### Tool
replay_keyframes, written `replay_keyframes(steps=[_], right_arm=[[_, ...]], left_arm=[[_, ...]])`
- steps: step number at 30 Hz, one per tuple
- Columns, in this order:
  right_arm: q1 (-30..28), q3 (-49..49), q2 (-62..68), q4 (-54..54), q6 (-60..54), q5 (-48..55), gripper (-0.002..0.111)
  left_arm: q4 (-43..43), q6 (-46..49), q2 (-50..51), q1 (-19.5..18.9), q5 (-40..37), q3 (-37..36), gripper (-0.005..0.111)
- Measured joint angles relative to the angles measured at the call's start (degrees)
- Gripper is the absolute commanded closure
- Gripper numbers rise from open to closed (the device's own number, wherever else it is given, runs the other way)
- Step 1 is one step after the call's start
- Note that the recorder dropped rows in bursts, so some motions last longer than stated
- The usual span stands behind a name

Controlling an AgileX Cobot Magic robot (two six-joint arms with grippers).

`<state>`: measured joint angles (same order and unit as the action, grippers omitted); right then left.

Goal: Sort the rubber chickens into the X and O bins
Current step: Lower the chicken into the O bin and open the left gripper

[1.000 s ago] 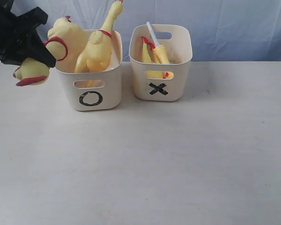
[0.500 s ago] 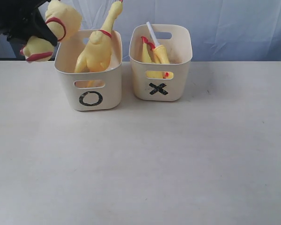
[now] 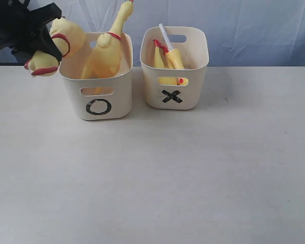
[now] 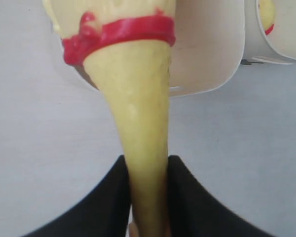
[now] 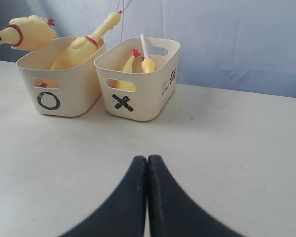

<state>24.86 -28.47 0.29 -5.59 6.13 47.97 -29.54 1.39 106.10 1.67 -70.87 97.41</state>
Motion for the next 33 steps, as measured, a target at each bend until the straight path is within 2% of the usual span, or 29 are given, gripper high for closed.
replay_keyframes(steps=[7,17,33], right_arm=[[0.0,0.0,0.0,0.0,0.0,0.0,0.108],[0.0,0.0,0.0,0.05,-0.11,0.0,0.108],[0.0,0.0,0.0,0.05,0.01,0.0,0.108]], left_arm=[[0.0,-0.03,0.0,0.13,0.0,0.11,0.107],[-0.01,-0.16,3.02,3.96,1.69,0.11,0.107],[2.89,-0.97,3.79,3.96,4.15,0.11,0.107]])
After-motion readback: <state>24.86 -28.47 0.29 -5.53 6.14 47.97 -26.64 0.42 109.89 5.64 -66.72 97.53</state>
